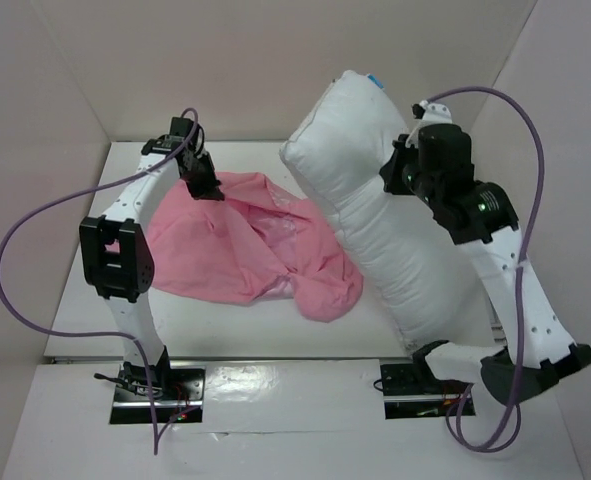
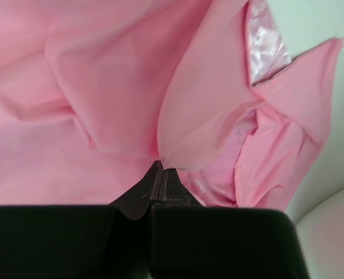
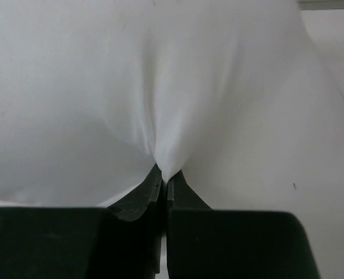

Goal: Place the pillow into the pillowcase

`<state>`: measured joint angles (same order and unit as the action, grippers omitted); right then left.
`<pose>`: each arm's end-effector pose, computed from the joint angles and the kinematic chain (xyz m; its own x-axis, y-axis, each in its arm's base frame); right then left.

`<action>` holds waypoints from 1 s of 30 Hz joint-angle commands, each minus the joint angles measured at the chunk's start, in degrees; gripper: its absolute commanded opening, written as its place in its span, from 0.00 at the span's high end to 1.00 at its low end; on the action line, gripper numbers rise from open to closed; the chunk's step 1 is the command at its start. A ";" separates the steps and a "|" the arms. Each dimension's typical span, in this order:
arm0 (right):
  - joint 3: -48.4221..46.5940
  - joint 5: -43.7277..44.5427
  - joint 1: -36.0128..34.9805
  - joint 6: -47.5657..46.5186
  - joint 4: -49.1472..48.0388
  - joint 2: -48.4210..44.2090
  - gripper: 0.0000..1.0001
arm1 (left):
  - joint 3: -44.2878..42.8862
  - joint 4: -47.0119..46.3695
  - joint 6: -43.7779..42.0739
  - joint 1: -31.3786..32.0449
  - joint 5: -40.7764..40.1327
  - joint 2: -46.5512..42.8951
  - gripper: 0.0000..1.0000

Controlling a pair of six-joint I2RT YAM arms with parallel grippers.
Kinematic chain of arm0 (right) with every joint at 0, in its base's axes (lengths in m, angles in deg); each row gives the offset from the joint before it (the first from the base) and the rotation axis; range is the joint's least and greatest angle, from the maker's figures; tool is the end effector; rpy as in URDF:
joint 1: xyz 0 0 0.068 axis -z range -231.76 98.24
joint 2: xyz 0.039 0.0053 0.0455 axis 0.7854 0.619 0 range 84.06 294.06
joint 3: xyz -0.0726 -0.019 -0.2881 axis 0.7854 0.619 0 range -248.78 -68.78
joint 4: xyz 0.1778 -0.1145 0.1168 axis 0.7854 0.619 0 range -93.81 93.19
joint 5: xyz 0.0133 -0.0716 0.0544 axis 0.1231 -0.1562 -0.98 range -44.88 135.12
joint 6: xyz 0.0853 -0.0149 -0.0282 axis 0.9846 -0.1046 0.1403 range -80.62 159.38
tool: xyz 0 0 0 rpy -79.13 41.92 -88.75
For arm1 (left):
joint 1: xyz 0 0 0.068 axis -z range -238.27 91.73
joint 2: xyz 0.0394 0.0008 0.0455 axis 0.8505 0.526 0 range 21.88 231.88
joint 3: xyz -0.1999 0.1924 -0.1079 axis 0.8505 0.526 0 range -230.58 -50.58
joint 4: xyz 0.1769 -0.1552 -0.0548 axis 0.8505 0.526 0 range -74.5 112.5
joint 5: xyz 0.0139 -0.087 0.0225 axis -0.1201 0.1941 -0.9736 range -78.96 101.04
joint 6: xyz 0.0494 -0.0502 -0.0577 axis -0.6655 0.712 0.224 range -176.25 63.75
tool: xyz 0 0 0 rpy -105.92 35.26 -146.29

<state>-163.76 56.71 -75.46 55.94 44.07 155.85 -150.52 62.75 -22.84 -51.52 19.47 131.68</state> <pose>0.2368 0.0860 0.4676 -0.4312 0.1156 -0.8948 -0.1082 0.9780 0.1785 0.4285 -0.0627 0.2769 -0.8036 -0.4534 -0.3856 -0.2960 0.8665 -0.4019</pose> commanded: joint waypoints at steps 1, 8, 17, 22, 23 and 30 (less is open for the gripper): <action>6.01 -10.44 -1.95 -3.81 1.95 -1.64 1.00 | -6.91 0.74 -1.59 -0.94 2.73 1.65 1.00; 25.79 -19.07 -12.84 1.27 -1.65 -6.05 1.00 | -11.59 2.85 -3.26 -0.94 6.25 2.36 1.00; 15.80 -8.19 -18.66 3.83 6.61 -0.60 0.09 | -9.49 2.85 -3.79 -0.94 6.25 0.59 1.00; 8.68 -9.13 -21.28 4.98 7.14 4.93 0.08 | -8.96 2.85 -3.79 -0.94 6.25 0.06 1.00; 8.06 -9.13 -22.43 5.67 7.14 7.46 0.08 | -8.96 2.85 -3.79 -0.94 6.25 -0.46 1.00; 7.17 -3.25 -29.47 11.38 6.28 20.84 0.01 | -7.64 2.85 -4.84 0.72 5.64 -2.39 1.00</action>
<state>-156.81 49.89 -104.20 63.52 49.75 173.44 -159.09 66.40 -26.21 -51.65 25.02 133.65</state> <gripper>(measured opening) 0.993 0.029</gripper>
